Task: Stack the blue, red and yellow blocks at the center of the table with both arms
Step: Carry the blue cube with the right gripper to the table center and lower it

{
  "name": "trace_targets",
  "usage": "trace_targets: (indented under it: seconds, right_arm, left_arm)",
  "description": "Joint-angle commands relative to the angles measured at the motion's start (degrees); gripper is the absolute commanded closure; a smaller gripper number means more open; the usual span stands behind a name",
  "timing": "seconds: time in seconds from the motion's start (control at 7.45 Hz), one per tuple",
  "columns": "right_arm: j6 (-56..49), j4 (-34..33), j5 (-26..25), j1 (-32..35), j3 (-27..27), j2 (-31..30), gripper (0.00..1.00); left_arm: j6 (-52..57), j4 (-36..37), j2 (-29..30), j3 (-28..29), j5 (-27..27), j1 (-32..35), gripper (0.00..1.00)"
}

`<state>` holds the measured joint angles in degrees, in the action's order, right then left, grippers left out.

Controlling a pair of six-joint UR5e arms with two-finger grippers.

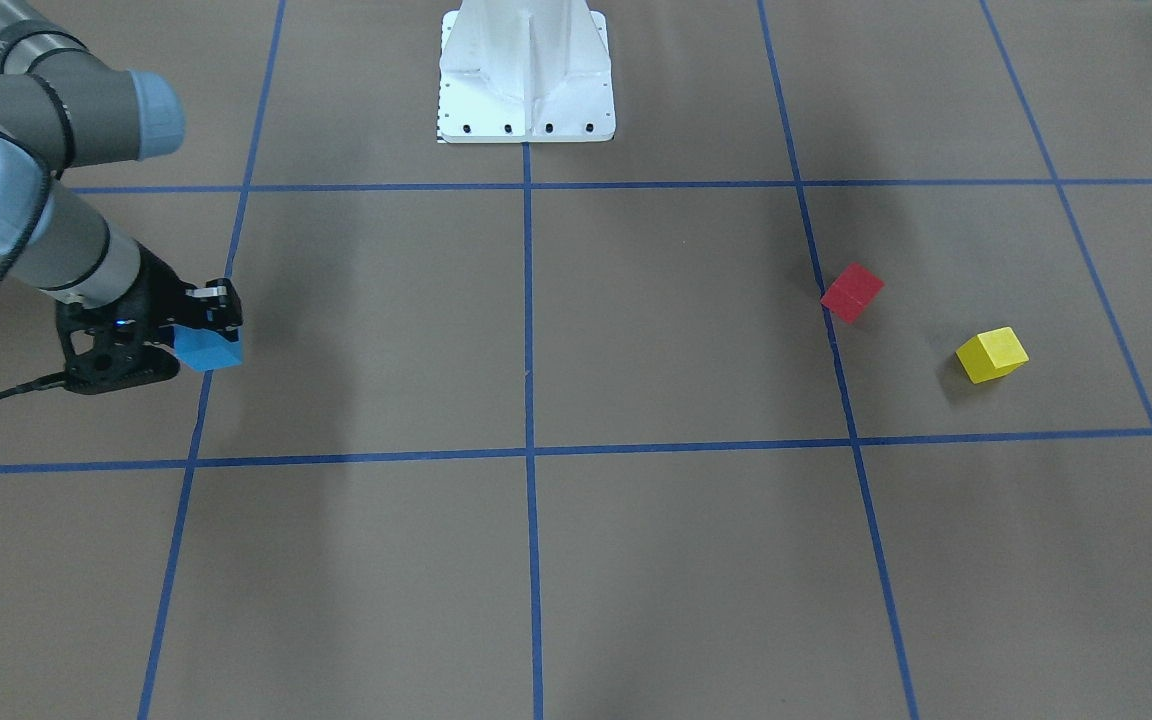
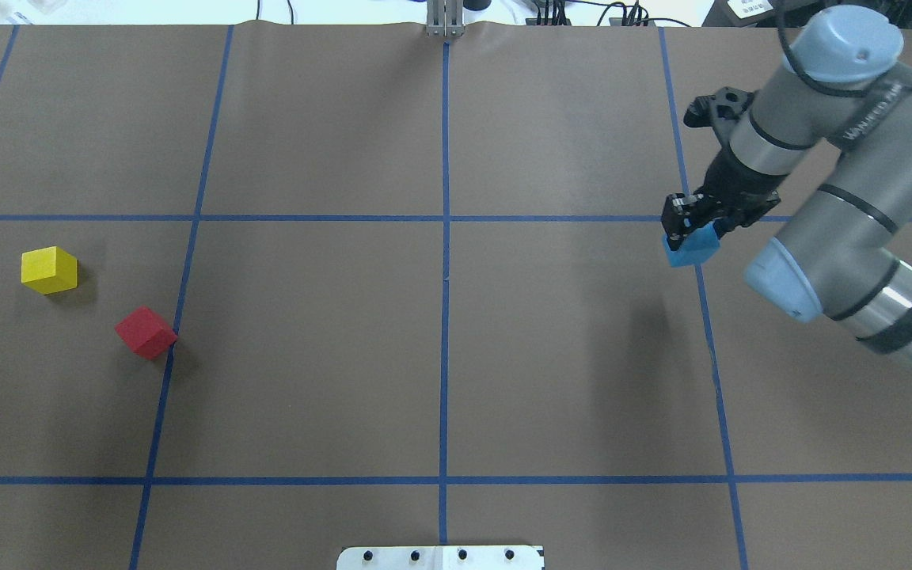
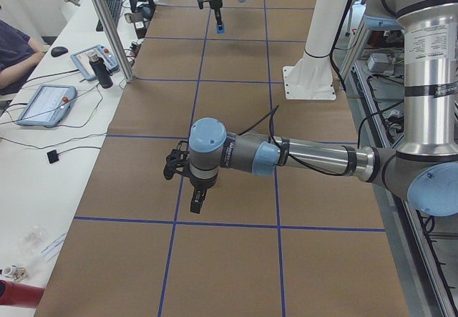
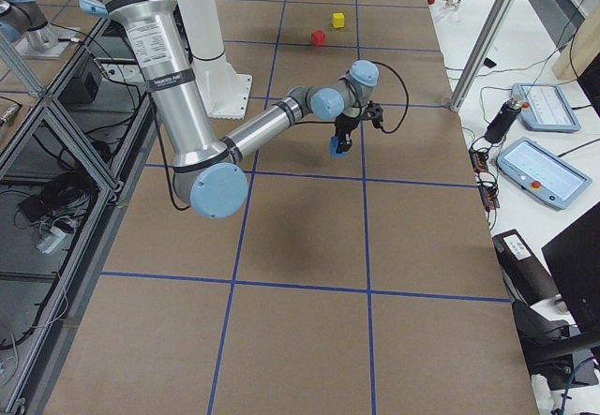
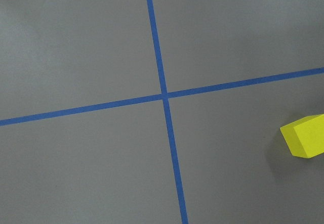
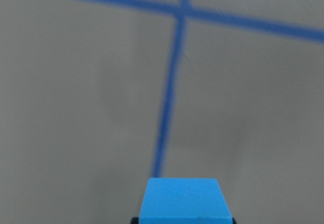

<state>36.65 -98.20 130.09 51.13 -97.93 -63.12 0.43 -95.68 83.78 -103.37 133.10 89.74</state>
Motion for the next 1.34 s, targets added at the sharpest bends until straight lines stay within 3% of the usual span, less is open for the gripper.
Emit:
trace_targets:
  seconds: [0.0,0.4,1.07,1.21]
  right_arm:
    - [4.2,-2.7,-1.3,-3.8,12.8,16.1,1.0]
    - [19.3,9.2,-4.1,-11.5,26.4,26.4,1.0]
    - [22.1,10.5,-8.3,-16.8,28.6,28.7,1.0]
    - [22.5,10.6,-8.3,-16.9,28.6,28.8,0.82]
  left_arm:
    - [0.0,0.0,0.2,-0.1,0.0,0.0,0.0]
    - [0.0,0.0,0.2,-0.2,0.0,0.0,0.0]
    - [0.1,0.0,-0.1,0.2,0.0,0.0,0.0]
    - [0.1,0.0,0.1,0.3,-0.1,0.0,0.0]
